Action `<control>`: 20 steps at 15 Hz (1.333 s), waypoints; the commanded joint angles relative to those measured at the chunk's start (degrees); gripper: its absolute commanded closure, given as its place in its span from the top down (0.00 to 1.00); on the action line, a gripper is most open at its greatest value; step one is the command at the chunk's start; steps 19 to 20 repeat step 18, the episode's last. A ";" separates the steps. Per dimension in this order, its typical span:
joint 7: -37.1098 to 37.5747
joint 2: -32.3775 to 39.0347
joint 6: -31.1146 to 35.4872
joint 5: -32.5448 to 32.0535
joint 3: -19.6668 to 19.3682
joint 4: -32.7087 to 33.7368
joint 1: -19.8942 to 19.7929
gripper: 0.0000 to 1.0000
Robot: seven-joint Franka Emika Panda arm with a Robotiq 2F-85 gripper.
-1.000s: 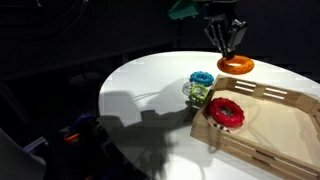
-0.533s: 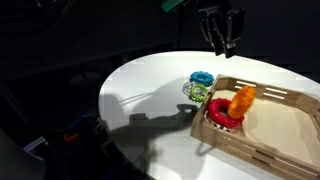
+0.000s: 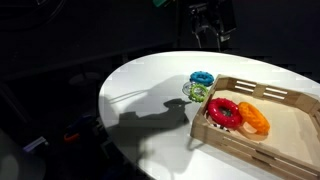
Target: Pick up the orange ring and place it in the wooden tray
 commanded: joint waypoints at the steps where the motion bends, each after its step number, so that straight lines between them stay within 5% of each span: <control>1: -8.33 -2.37 -2.88 8.22 1.00 -0.55 0.74 1.00; 10: -25.97 -4.80 -19.49 24.33 1.21 3.61 3.33 1.00; 15: -27.82 -5.71 -26.76 25.67 1.89 6.01 3.87 1.00; 20: -26.25 -5.43 -24.92 24.70 2.17 4.96 3.65 1.00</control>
